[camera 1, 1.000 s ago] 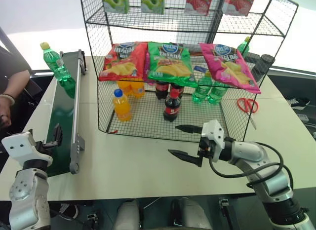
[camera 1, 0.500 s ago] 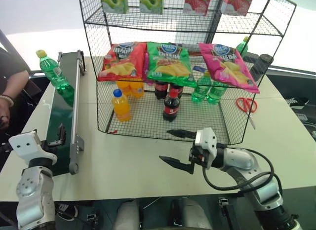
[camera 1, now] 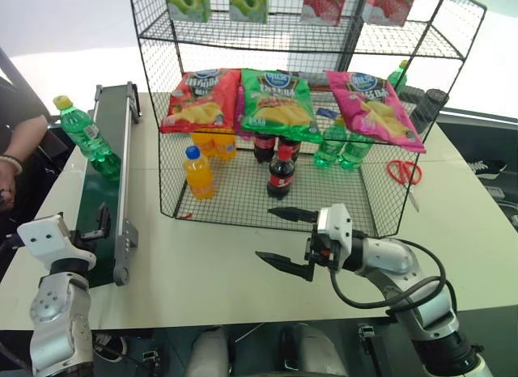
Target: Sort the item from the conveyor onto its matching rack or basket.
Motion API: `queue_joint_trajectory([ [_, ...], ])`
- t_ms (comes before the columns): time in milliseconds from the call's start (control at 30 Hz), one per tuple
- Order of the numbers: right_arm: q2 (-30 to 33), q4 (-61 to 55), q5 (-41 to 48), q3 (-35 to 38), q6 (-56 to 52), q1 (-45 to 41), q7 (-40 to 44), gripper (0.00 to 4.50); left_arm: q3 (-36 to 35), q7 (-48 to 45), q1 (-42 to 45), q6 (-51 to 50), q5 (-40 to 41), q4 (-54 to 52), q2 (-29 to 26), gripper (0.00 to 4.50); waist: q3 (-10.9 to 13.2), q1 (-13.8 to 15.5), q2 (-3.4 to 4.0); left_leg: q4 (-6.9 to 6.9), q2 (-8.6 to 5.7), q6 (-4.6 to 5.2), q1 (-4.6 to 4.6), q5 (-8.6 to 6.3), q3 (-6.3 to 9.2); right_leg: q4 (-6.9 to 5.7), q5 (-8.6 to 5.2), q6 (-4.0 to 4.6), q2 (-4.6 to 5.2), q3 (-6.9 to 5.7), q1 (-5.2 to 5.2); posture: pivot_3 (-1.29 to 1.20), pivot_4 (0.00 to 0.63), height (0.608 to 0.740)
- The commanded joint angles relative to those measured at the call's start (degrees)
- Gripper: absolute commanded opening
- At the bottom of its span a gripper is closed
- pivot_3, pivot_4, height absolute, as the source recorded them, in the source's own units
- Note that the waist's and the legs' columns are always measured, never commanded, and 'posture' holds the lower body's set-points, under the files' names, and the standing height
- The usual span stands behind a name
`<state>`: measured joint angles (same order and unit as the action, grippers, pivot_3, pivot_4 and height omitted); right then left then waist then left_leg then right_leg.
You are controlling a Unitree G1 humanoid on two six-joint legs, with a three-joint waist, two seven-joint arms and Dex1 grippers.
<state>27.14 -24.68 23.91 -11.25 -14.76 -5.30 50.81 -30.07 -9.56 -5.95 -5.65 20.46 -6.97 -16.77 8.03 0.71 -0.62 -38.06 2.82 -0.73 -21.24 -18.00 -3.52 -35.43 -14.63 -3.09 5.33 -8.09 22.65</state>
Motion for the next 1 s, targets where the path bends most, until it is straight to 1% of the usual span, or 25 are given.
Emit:
queue_joint_trajectory([
  [33,-0.36,-3.31,1.76,-0.20,-0.26,-0.69,0.23,4.42,-0.55,0.78,0.39,1.25,0.00,-1.18,0.08,4.50,0.00,0.00,0.00,0.00,0.00,0.00,0.00,0.00,0.00,0.00,0.00,0.00,0.00,0.00,0.00,0.00,0.150,0.736],
  [1000,-0.07,-3.83,3.40,-0.38,-2.31,-1.68,0.44,4.42,-0.68,0.95,0.16,2.72,0.28,-1.36,0.57,4.50,0.00,0.00,0.00,0.00,0.00,0.00,-0.02,0.00,0.01,0.01,0.00,0.00,0.08,-0.01,0.02,0.00,0.150,0.736],
])
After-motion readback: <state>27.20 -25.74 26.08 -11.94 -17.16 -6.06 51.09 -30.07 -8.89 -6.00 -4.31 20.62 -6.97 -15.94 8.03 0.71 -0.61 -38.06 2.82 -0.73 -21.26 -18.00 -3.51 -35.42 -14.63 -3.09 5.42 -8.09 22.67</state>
